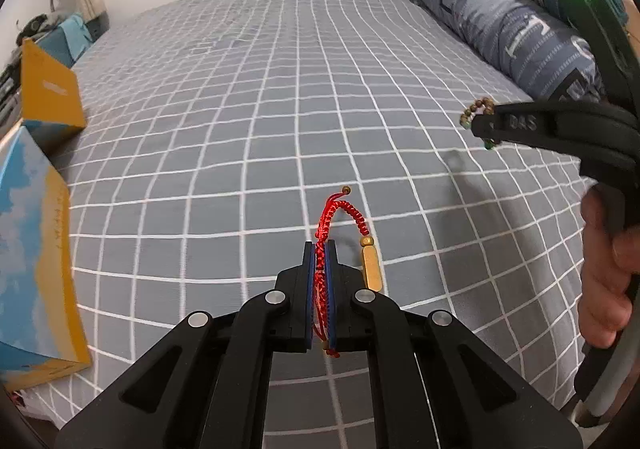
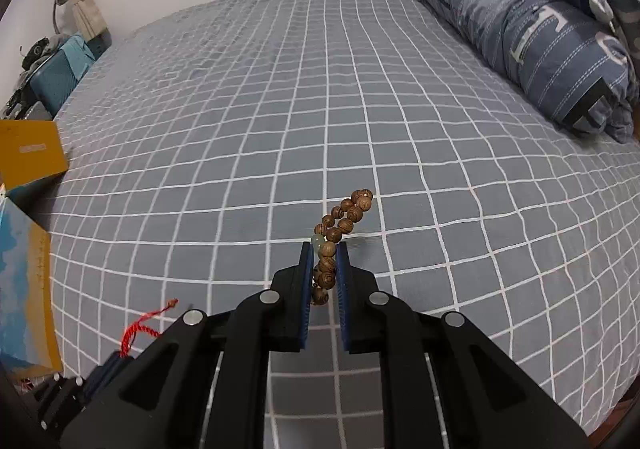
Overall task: Organize jewelry
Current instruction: 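Carry both held bracelets over to the white box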
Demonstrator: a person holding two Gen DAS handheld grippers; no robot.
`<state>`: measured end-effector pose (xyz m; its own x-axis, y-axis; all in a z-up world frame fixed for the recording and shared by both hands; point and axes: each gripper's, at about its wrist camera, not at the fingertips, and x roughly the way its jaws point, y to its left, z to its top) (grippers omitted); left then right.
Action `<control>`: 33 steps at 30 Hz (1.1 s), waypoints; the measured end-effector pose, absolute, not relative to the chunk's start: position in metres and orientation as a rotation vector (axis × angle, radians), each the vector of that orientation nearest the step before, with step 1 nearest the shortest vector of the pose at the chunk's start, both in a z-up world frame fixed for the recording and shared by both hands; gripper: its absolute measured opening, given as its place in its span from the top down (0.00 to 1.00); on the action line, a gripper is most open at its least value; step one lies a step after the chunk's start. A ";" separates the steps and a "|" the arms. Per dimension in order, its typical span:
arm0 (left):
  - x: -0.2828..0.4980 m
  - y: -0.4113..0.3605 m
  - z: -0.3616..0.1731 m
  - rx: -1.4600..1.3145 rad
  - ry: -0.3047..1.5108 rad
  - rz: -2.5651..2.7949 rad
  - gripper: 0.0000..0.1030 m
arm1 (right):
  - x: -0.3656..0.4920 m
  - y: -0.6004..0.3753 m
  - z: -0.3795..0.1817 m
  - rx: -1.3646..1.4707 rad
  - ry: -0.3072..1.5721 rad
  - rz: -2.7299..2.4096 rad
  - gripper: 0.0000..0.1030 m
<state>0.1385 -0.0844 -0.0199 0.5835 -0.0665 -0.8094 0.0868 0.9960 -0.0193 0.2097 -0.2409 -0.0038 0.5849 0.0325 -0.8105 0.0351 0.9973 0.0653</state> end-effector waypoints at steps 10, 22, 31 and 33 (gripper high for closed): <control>0.125 -0.064 0.012 0.011 0.903 -0.066 0.96 | 0.185 -0.221 0.027 0.071 0.906 0.034 0.90; 0.112 -0.018 0.052 -0.009 0.833 0.003 0.96 | 0.153 -0.189 0.060 0.048 0.863 0.082 0.90; 0.094 0.026 0.081 -0.021 0.789 0.060 0.96 | 0.135 -0.138 0.082 0.021 0.832 0.171 0.90; 0.090 0.039 0.086 -0.026 0.782 0.076 0.96 | 0.133 -0.126 0.085 0.010 0.824 0.187 0.90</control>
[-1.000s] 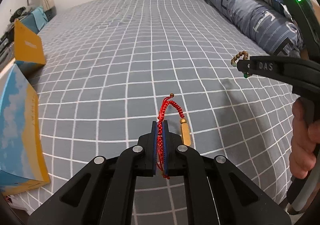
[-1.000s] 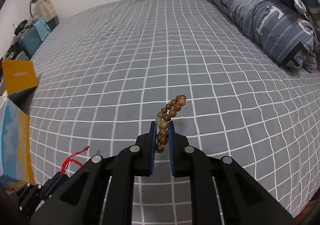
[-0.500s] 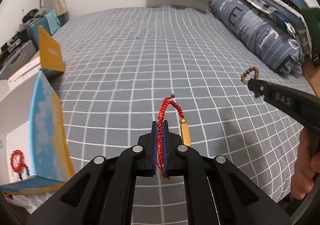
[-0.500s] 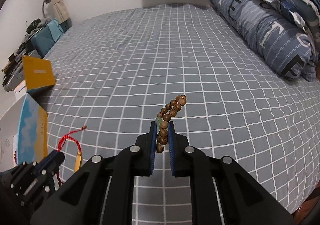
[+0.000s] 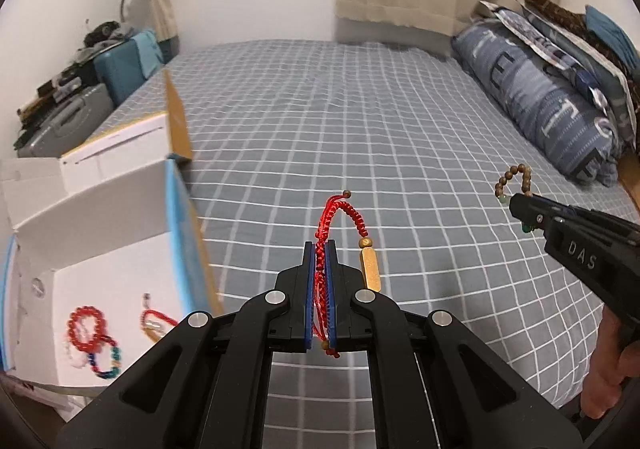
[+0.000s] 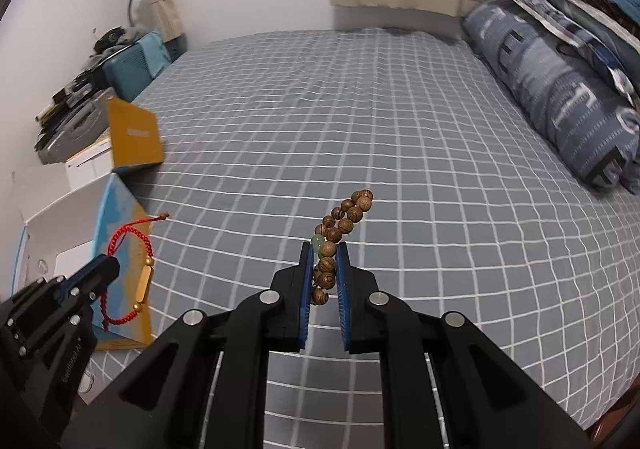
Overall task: Organize jewelry
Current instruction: 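Carry both held bracelets over to the white box, then open both tools to drop the bracelets into the white box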
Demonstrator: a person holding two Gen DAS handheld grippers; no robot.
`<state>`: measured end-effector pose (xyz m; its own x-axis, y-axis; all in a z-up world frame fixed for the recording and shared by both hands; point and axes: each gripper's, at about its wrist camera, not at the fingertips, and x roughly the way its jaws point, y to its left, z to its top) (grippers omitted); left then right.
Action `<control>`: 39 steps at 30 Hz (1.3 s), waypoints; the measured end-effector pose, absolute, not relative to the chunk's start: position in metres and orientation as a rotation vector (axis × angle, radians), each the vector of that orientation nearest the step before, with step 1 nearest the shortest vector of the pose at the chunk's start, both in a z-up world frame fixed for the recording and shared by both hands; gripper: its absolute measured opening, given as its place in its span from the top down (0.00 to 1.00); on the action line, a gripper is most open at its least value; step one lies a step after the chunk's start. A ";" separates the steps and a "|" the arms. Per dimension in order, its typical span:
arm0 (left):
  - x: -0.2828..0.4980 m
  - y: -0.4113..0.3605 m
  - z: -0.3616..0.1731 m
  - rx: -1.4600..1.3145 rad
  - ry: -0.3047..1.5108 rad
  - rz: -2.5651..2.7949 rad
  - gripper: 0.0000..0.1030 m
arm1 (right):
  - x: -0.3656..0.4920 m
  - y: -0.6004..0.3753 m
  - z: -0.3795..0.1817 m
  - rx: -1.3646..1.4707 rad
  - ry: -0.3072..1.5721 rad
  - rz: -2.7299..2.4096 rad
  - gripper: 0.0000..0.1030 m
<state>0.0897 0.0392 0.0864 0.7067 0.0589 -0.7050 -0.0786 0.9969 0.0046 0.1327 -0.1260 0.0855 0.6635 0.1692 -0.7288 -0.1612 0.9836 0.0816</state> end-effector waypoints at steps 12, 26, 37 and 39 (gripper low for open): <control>0.065 0.133 0.103 -0.086 0.780 0.220 0.96 | 0.132 -0.043 0.093 -0.035 0.809 0.282 0.90; 0.025 0.255 0.086 -0.161 0.809 0.429 0.96 | 0.110 0.123 0.087 -0.138 0.802 0.520 0.90; 0.008 0.318 0.054 -0.223 0.902 0.508 0.96 | 0.107 0.198 0.032 -0.257 0.932 0.569 0.90; 0.009 0.325 0.047 -0.235 0.923 0.512 0.96 | 0.108 0.204 0.025 -0.270 0.952 0.560 0.90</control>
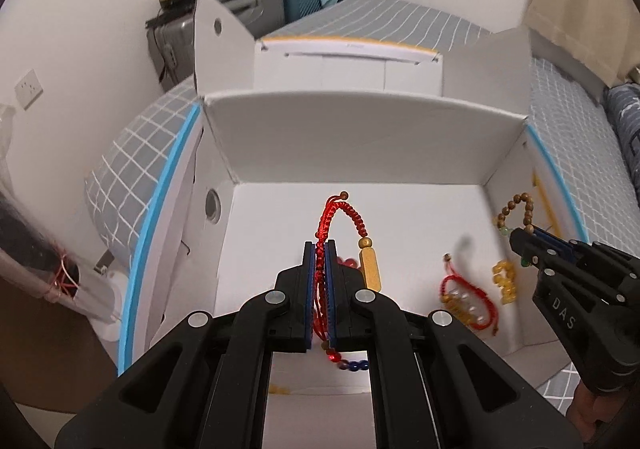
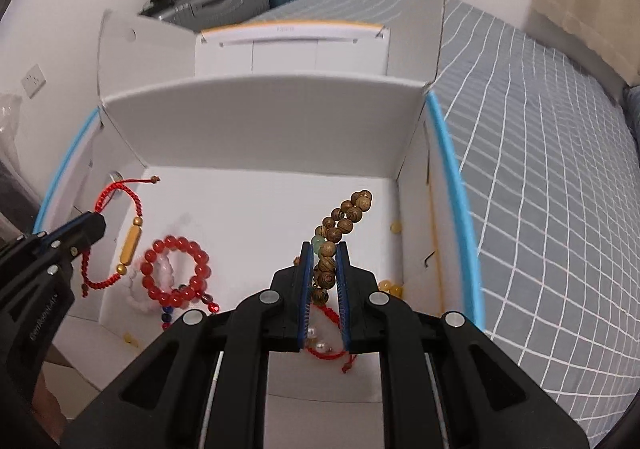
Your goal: Organize jewelry
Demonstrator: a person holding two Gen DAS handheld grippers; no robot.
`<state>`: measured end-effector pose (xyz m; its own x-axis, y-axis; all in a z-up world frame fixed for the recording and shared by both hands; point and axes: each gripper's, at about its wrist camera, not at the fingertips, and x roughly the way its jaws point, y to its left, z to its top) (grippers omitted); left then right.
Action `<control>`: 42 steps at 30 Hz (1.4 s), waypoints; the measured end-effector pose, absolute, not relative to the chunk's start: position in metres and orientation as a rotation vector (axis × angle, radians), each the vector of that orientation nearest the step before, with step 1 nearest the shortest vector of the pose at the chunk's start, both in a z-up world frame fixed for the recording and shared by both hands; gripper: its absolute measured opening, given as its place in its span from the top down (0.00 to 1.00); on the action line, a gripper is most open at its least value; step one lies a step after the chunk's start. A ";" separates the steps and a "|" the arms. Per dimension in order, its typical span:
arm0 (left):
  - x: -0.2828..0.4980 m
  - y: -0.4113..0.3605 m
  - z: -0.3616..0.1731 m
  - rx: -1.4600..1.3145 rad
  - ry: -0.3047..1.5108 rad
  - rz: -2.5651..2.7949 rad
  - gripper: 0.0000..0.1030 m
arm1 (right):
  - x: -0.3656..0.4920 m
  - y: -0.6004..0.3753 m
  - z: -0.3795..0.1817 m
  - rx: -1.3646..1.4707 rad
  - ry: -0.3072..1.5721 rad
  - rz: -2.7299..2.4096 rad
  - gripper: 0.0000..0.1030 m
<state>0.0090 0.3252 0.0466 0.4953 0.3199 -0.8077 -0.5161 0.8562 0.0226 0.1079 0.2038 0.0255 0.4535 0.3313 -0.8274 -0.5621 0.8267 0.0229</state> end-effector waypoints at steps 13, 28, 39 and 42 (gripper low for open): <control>0.014 0.334 0.029 -0.226 0.998 0.527 0.92 | 0.109 0.216 0.011 -0.286 0.995 0.565 0.88; -0.034 0.321 0.066 -0.227 0.832 0.559 0.11 | 0.077 0.185 0.053 -0.230 0.839 0.575 0.13; -0.092 0.295 0.080 -0.209 0.730 0.533 0.06 | 0.021 0.145 0.072 -0.165 0.720 0.536 0.07; -0.104 0.289 0.081 -0.209 0.712 0.517 0.06 | 0.007 0.135 0.074 -0.161 0.697 0.535 0.07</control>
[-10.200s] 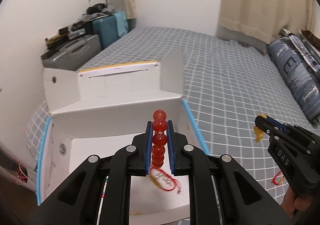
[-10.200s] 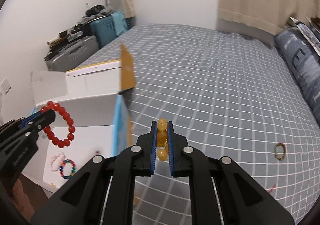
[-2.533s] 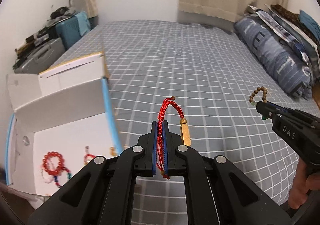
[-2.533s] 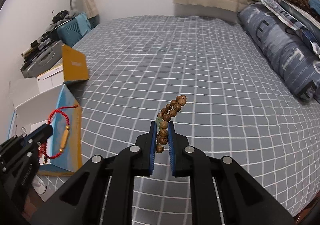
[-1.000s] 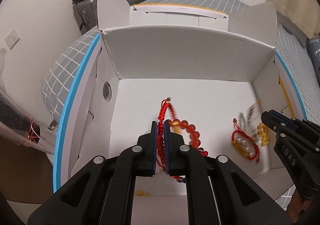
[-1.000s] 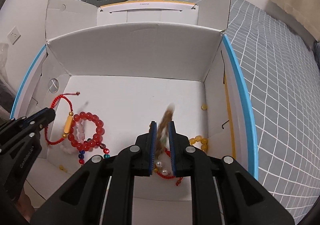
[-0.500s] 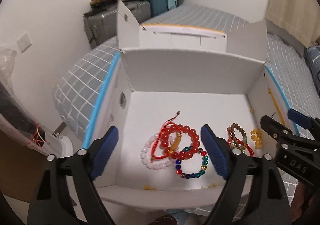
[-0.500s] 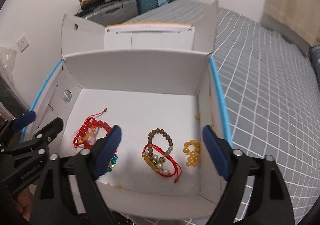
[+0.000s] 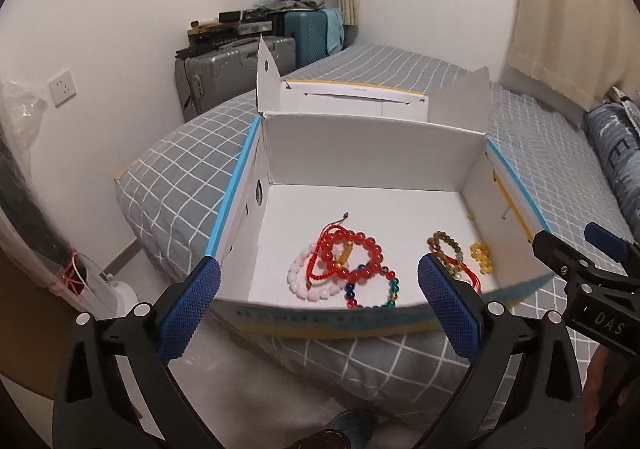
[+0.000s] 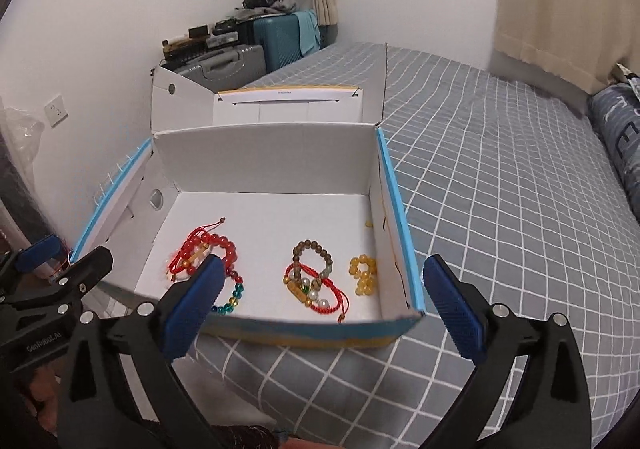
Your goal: Organize jewelry
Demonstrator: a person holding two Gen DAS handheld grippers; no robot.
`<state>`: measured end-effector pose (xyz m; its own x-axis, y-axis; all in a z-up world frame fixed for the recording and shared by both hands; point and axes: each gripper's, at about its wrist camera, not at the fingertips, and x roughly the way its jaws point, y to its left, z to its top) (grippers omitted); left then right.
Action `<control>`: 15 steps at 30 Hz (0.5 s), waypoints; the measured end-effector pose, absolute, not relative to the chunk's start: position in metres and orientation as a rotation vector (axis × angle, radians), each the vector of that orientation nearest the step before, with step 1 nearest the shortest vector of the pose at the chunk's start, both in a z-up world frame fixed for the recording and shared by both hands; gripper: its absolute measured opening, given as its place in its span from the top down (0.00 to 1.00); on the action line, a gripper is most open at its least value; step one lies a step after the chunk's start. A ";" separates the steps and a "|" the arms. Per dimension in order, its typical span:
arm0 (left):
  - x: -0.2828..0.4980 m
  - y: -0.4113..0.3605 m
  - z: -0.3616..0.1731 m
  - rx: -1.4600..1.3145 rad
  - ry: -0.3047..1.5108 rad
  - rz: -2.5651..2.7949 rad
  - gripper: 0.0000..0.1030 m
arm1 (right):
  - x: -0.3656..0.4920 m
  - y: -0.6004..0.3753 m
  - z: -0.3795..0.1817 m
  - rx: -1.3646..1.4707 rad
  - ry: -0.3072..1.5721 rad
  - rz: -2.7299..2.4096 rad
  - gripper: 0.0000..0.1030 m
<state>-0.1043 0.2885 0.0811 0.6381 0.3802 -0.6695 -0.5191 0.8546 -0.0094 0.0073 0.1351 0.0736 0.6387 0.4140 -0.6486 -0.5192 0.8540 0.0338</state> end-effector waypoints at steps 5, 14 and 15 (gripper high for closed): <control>-0.120 0.278 0.079 -0.209 0.694 0.511 0.06 | -0.011 0.124 0.073 -0.155 0.660 0.525 0.07; -0.134 0.259 0.067 -0.178 0.697 0.498 0.06 | -0.031 0.114 0.057 -0.174 0.646 0.524 0.07; -0.135 0.258 0.065 -0.177 0.698 0.495 0.06 | -0.033 0.114 0.056 -0.174 0.646 0.528 0.07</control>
